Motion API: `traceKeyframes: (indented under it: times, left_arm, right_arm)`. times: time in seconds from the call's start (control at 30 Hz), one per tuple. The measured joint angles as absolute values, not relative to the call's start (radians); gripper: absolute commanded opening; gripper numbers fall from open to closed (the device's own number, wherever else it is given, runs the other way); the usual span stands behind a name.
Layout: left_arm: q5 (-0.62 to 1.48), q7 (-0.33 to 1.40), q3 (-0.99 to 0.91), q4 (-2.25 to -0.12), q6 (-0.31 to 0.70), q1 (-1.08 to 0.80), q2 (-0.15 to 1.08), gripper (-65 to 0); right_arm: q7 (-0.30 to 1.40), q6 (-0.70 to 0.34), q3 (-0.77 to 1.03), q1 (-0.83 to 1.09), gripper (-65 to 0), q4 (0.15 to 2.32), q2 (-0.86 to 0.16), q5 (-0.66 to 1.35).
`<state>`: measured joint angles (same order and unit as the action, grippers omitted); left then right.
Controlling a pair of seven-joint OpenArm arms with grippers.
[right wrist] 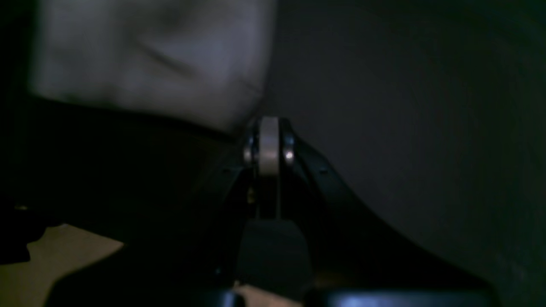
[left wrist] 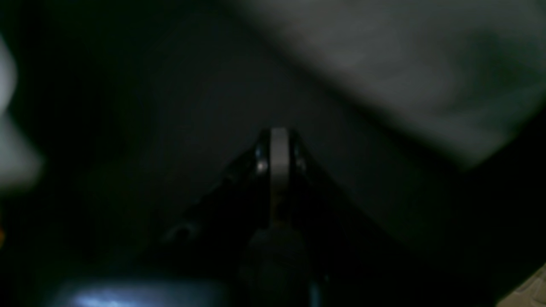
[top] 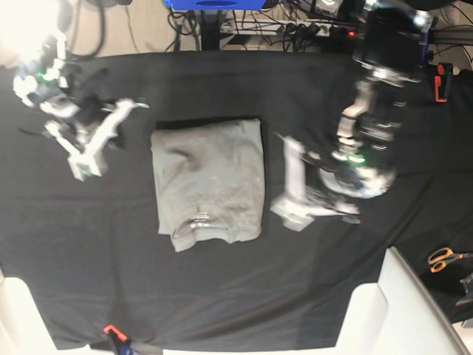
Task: Fold the T-shirt properly
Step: 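Press the folded shirt's side edge with the right gripper to square it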
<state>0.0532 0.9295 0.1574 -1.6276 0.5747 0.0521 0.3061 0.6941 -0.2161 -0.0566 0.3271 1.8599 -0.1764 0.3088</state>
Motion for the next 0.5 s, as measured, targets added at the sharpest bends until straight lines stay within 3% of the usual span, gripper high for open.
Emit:
traceKeyframes:
  times: [0.17,0.33,0.5]
  left_arm:
    - [0.051,0.958,-0.029,-1.64,0.581,-0.22,0.425,-65.0]
    - [0.057,0.848,-0.316,-1.653,0.58,-0.383,0.43,-65.0]
    - [0.052,0.862,-0.447,-1.656,0.58,-0.463,0.403,-65.0]
  right_arm:
    - [0.641,-0.219,-0.183,0.248,-64.8,1.812,-0.178,0.311]
    - [0.625,-0.213,-0.247,0.178,-64.8,1.721,-0.177,0.308]
    - [0.553,-0.218,-0.264,0.187,-64.8,1.633,-0.173,0.311]
